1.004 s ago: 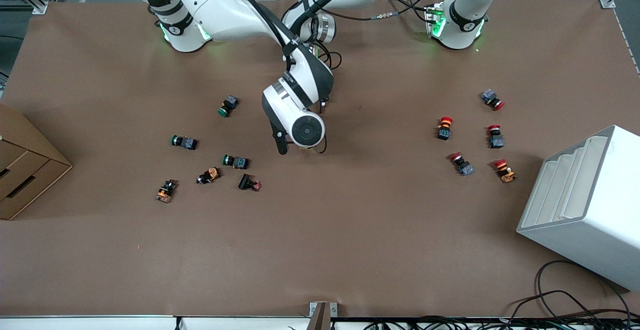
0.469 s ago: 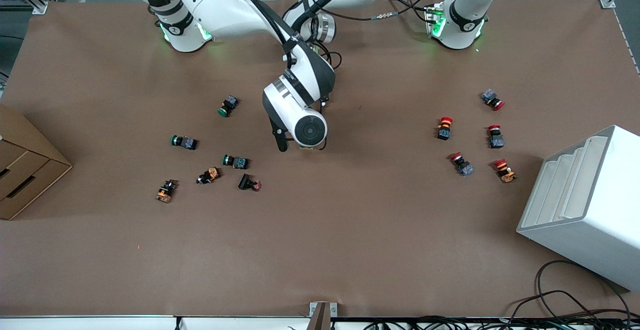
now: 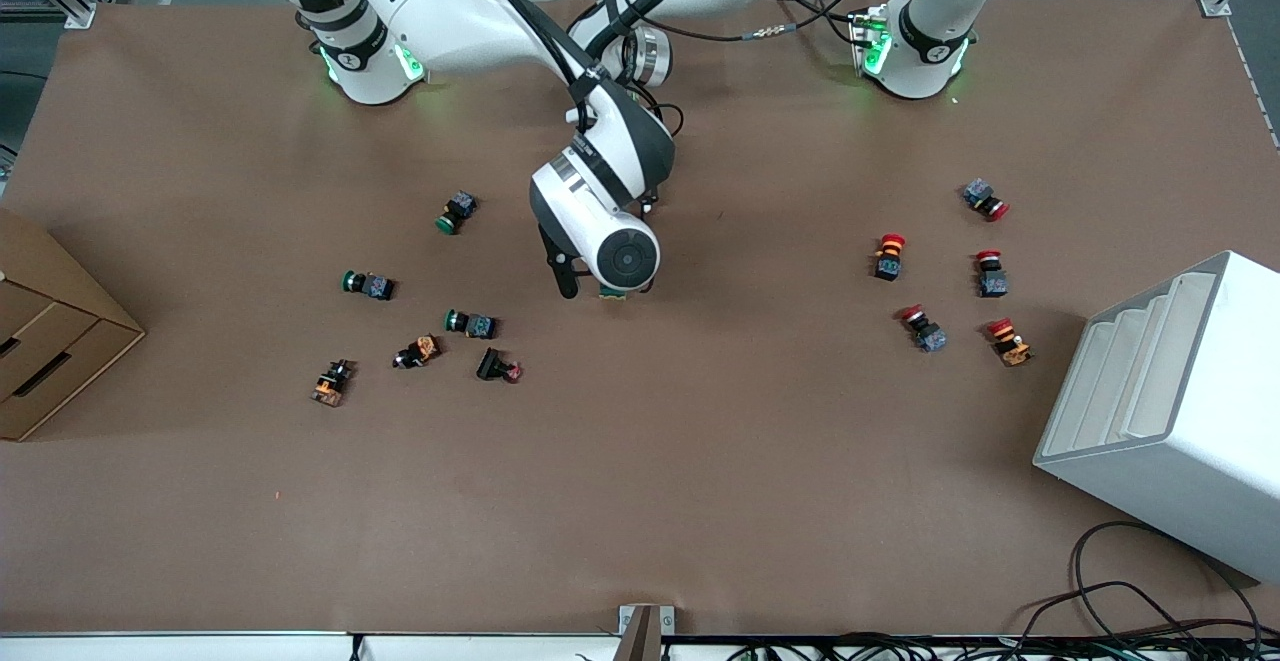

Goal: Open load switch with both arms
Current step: 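Push the white handle fully down onto the switch body with the right gripper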

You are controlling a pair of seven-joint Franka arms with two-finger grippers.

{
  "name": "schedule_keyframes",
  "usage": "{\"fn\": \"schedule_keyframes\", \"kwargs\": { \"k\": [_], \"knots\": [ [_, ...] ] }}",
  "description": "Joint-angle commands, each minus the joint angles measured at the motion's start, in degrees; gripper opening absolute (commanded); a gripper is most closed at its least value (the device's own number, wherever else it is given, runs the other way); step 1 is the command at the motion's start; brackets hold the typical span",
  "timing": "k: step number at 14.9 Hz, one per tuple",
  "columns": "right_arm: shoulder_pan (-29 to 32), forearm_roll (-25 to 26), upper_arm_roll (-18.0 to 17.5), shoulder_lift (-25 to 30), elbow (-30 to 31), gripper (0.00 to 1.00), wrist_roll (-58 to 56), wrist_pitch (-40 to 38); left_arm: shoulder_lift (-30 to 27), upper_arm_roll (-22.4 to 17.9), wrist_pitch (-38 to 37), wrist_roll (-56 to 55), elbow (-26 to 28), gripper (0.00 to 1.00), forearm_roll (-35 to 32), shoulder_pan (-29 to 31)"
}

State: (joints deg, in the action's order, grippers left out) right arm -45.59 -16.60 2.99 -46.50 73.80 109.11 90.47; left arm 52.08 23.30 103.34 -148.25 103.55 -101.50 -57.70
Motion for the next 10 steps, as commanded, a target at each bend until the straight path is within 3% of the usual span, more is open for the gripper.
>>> {"fn": "schedule_keyframes", "kwargs": {
  "k": [1, 10],
  "knots": [
    [-0.91, -0.10, 0.26, 0.10, -0.14, 1.00, -0.48, -0.91, 2.32, -0.45, 0.02, 0.15, -0.19, 0.99, -0.01, -0.05],
    [-2.23, 3.32, 0.35, -0.25, 1.88, 1.00, -0.83, -0.30, 2.32, -0.45, 0.02, 0.15, -0.19, 0.98, -0.01, -0.05]
  ]
}}
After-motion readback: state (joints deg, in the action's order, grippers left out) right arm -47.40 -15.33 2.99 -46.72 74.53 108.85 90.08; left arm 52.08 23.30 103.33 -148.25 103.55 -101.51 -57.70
